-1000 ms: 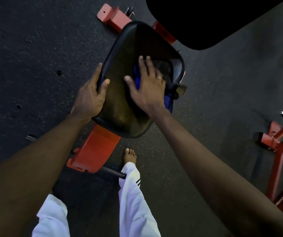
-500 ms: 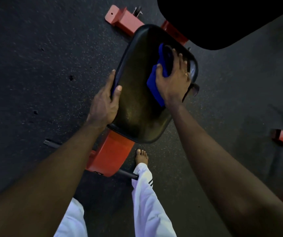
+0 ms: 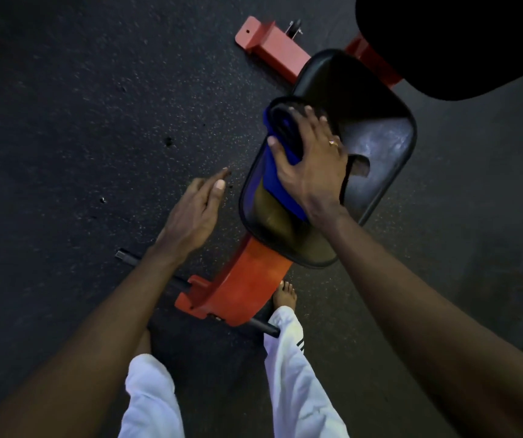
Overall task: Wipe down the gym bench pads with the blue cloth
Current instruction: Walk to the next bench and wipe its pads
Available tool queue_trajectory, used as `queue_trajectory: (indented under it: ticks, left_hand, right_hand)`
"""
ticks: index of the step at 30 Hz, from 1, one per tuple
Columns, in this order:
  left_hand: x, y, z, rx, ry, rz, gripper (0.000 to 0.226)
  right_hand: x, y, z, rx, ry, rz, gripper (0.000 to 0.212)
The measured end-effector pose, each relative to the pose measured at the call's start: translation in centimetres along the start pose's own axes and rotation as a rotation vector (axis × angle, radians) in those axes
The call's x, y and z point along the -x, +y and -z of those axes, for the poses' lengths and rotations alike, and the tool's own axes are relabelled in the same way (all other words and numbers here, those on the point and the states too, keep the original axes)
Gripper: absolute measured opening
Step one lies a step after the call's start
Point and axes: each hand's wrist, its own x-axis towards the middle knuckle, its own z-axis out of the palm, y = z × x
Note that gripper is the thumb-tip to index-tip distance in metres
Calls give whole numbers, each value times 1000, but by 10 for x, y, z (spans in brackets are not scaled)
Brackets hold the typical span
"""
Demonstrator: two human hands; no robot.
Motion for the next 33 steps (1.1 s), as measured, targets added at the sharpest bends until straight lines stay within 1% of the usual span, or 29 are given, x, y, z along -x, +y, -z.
queue_trajectory:
  ticks: [3, 5, 7, 9, 10, 12, 14, 17, 19, 22, 23, 24, 25, 27, 28, 29, 30, 31, 33]
  left_hand:
    - [6, 0, 9, 92, 74, 106, 66]
    - [7, 7, 15, 114, 99, 148, 64]
    - [5, 15, 20, 116, 85, 139, 62]
    - [3, 26, 21, 83, 30, 109, 61]
    - [1, 32, 19, 70, 0, 100, 60]
    - [0, 47, 14, 53, -47, 83, 58]
    - [1, 61, 5, 60, -70, 57, 58]
    - [-2, 73, -12, 57, -84, 101, 65]
    - [-2, 80, -22, 56, -76, 136, 65]
    - [-5, 97, -33, 63, 14, 138, 63]
    - [-9, 102, -37, 42, 67, 134, 61]
    - [-14, 106, -42, 6, 122, 136, 60]
    - [-20, 110, -48, -37, 177, 139, 59]
    - [-26, 112, -58, -140, 292, 125, 58]
    - [-26, 110, -62, -180, 343, 103, 58]
    - [-26, 109, -65, -202, 376, 87, 57]
    - [-26, 107, -66, -210, 389, 83, 57]
    - [-27, 107, -67, -213, 385, 91, 57]
    - [-27, 106, -70, -222, 368, 111, 58]
  right_hand:
    - [25, -20, -7, 99, -63, 229, 58]
    - [52, -23, -7, 100, -109, 365, 57]
    - [77, -17, -6, 112, -156, 519, 60]
    - [100, -5, -6, 197, -203, 675, 65]
    - [108, 2, -5, 233, -217, 711, 68]
    - [120, 19, -1, 228, -199, 674, 71]
    - [132, 37, 7, 147, -168, 547, 70]
    - [138, 61, 20, 8, -110, 285, 66]
    - [119, 80, 24, -88, -45, 92, 63]
    - [72, 98, 25, -226, 65, -213, 64]
    - [63, 98, 24, -238, 86, -272, 66]
    - [62, 94, 23, -220, 82, -271, 67]
    - [67, 92, 23, -170, 58, -206, 65]
    - [86, 93, 29, -63, -49, 11, 62]
    - [90, 100, 34, -54, -110, 108, 62]
    - [85, 111, 38, -61, -146, 179, 63]
    - [74, 122, 40, -71, -147, 206, 63]
    - [59, 131, 41, -99, -124, 181, 63]
    - [28, 141, 38, -212, -48, -15, 65]
